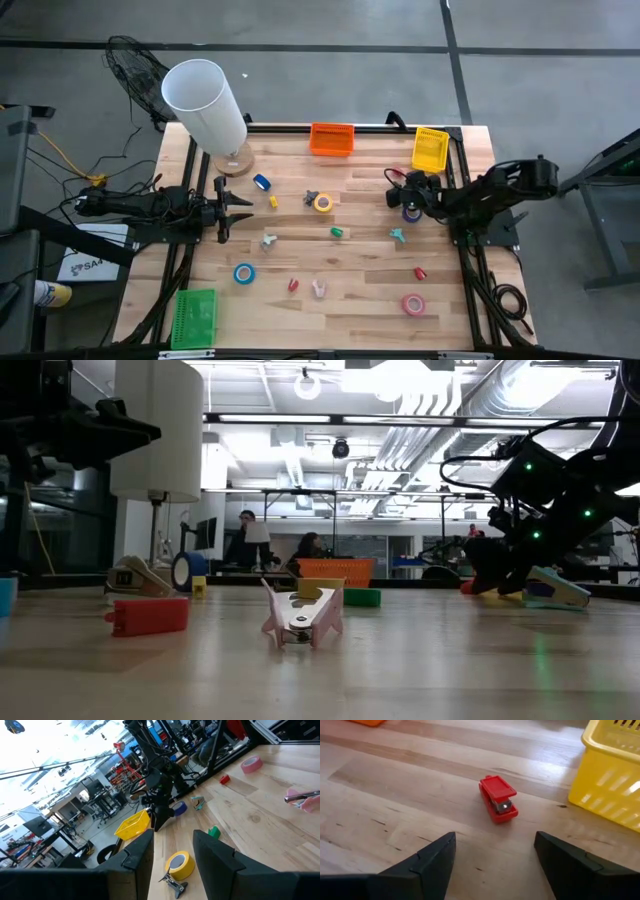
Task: Pick and place Stapler, Stapler remover, tape
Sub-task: Put the top mini red stapler into the yellow bin
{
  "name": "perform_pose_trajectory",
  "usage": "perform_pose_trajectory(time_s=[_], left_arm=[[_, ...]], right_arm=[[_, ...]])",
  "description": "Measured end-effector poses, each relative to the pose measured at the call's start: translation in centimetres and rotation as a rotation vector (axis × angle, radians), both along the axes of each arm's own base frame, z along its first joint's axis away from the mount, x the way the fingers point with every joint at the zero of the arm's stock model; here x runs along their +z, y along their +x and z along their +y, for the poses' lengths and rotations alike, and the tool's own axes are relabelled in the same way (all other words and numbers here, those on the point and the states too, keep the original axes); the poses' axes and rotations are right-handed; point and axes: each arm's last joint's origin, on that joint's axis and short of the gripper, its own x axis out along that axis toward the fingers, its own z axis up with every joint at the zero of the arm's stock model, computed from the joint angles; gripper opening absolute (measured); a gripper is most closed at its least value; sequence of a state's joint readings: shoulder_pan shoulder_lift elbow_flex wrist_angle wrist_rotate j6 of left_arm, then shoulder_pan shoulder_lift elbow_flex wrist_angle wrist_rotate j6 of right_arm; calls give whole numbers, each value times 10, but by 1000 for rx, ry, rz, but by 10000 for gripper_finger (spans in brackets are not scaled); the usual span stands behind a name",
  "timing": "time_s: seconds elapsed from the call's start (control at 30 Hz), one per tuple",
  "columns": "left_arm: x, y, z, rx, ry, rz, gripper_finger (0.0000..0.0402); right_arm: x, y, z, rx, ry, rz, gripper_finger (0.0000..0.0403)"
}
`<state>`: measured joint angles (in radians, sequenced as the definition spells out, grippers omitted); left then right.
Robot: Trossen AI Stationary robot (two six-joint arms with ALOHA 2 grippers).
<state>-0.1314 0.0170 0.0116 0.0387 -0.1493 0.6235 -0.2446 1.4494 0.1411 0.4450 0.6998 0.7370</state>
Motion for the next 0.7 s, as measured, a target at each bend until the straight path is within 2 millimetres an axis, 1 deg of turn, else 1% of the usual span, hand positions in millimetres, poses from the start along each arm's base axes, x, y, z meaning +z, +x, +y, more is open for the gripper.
perform_pose_trajectory(time_s=[0.13, 0.43, 0.7], left_arm=[[0, 0, 0, 0, 0, 0, 135], [0, 0, 0, 0, 0, 0, 135], [0, 0, 0, 0, 0, 0, 135]], right_arm=[[4, 4, -4, 28, -20, -27, 264], [4, -1, -18, -24, 7, -38, 264], [6, 1, -23, 54, 14, -35, 264]])
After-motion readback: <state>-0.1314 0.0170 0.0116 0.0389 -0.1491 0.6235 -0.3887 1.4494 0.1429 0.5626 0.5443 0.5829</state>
